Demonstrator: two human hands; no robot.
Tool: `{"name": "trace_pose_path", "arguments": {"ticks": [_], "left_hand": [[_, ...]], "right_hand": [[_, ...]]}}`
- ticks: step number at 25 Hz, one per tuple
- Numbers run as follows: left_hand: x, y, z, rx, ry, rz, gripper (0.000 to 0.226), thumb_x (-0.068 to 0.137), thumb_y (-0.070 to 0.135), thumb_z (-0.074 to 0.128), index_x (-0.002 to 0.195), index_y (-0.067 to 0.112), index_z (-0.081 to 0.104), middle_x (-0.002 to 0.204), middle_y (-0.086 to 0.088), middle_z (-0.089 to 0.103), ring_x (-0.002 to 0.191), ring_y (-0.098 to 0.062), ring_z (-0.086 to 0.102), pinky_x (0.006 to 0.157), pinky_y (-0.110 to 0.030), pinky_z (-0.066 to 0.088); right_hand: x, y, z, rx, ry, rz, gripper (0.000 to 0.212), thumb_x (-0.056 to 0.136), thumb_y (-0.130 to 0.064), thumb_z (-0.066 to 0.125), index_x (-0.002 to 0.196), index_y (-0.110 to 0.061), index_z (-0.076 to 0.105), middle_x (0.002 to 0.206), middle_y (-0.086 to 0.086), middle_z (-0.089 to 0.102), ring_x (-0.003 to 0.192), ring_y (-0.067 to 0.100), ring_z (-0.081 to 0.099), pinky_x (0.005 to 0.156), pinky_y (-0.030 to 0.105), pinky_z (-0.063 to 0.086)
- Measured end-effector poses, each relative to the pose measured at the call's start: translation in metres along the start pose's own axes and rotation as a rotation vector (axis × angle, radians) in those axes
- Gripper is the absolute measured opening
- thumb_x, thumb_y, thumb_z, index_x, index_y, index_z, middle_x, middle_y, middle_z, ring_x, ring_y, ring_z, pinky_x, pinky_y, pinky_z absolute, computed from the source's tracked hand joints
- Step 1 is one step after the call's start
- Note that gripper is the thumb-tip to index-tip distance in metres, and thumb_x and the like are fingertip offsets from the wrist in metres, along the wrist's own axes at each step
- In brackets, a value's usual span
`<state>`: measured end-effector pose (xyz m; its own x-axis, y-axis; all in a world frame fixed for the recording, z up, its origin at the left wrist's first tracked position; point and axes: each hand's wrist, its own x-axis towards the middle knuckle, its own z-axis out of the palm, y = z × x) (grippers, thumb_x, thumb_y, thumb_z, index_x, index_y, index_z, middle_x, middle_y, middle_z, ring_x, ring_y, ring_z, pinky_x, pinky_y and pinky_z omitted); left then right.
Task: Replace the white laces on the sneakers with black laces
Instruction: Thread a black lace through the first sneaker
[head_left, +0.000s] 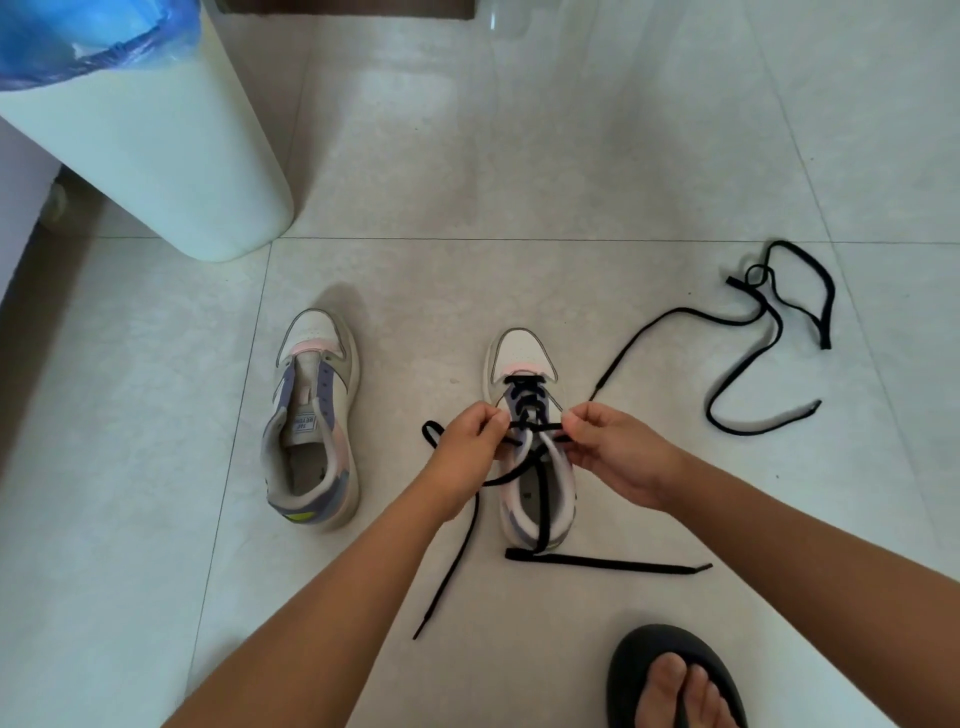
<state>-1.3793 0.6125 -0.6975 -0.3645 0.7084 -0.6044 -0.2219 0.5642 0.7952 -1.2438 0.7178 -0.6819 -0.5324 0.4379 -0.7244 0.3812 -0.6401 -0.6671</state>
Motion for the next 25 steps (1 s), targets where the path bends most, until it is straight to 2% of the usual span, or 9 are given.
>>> {"name": "trace_pose_path", "arguments": {"ticks": [5,7,10,12,15,17,20,23,25], "left_hand": [[0.005,0.025,0.003,0.461,-0.07,0.044,0.033,0.098,0.034,0.043,0.086,0.008,0.058,0.08,-0.005,0.055,0.069,-0.015,0.048,0.067,-0.03,0.038],[0.006,0.028,0.001,0.293,-0.134,0.011,0.027,0.098,0.027,0.043,0.08,0.012,0.056,0.078,-0.003,0.056,0.069,-0.014,0.049,0.069,-0.028,0.041],[0.003,0.013,-0.006,-0.263,-0.069,-0.102,0.027,0.099,0.016,0.041,0.076,0.012,0.053,0.075,-0.003,0.054,0.066,-0.012,0.05,0.067,-0.024,0.043],[-0.002,0.003,-0.012,-0.388,-0.019,-0.152,0.022,0.099,0.015,0.04,0.081,0.01,0.053,0.078,-0.003,0.055,0.067,-0.011,0.052,0.067,-0.023,0.045],[-0.011,-0.004,-0.017,-0.082,-0.031,-0.126,0.019,0.099,0.032,0.041,0.102,0.016,0.051,0.096,-0.002,0.06,0.087,-0.013,0.06,0.084,-0.033,0.049],[-0.021,-0.004,-0.02,0.285,-0.105,-0.072,0.025,0.096,0.043,0.043,0.107,0.022,0.049,0.104,0.002,0.06,0.096,-0.012,0.059,0.09,-0.032,0.046],[-0.034,-0.014,-0.014,0.918,-0.206,0.088,0.028,0.094,0.048,0.044,0.106,0.024,0.051,0.097,0.008,0.06,0.093,-0.013,0.055,0.093,-0.028,0.037],[-0.044,-0.004,-0.007,0.941,-0.208,0.234,0.025,0.098,0.036,0.044,0.085,0.016,0.052,0.085,-0.007,0.064,0.087,-0.025,0.058,0.084,-0.027,0.037],[-0.058,0.011,0.0,0.932,-0.257,0.341,0.029,0.099,0.034,0.039,0.088,0.011,0.054,0.089,-0.01,0.064,0.085,-0.027,0.059,0.075,-0.035,0.043]], "right_hand": [[0.002,-0.03,0.006,-0.649,-0.03,0.05,0.02,0.093,-0.033,0.056,0.086,-0.014,0.058,0.082,-0.002,0.057,0.081,0.012,0.053,0.071,0.025,0.044],[0.002,-0.033,0.007,-0.509,-0.067,0.11,0.017,0.096,-0.026,0.053,0.081,-0.015,0.054,0.08,-0.001,0.055,0.076,0.011,0.051,0.07,0.025,0.045],[-0.001,-0.033,-0.003,0.026,0.024,0.179,0.017,0.098,-0.016,0.046,0.083,-0.011,0.051,0.082,0.007,0.057,0.076,0.016,0.055,0.073,0.032,0.051],[-0.004,-0.03,-0.015,-0.107,0.137,0.109,0.018,0.098,-0.02,0.049,0.085,-0.008,0.054,0.084,0.008,0.058,0.079,0.017,0.055,0.078,0.036,0.051],[-0.016,-0.021,-0.012,-0.582,0.235,-0.042,0.023,0.096,-0.027,0.049,0.084,-0.009,0.057,0.086,0.006,0.062,0.077,0.016,0.057,0.074,0.031,0.049],[-0.027,-0.013,-0.001,-0.832,0.281,-0.17,0.027,0.096,-0.029,0.048,0.08,-0.008,0.055,0.083,0.005,0.063,0.076,0.021,0.058,0.072,0.033,0.046],[-0.041,-0.003,0.017,-1.151,0.22,-0.16,0.035,0.097,-0.033,0.042,0.068,-0.015,0.048,0.073,0.003,0.055,0.074,0.023,0.052,0.062,0.032,0.035],[-0.036,-0.006,0.023,-1.211,0.209,-0.069,0.044,0.098,-0.041,0.037,0.06,-0.019,0.043,0.066,0.001,0.05,0.069,0.022,0.052,0.054,0.03,0.033],[-0.03,-0.015,0.023,-1.055,0.188,0.044,0.047,0.096,-0.046,0.039,0.061,-0.016,0.044,0.063,0.002,0.047,0.059,0.018,0.046,0.049,0.027,0.03]]}}
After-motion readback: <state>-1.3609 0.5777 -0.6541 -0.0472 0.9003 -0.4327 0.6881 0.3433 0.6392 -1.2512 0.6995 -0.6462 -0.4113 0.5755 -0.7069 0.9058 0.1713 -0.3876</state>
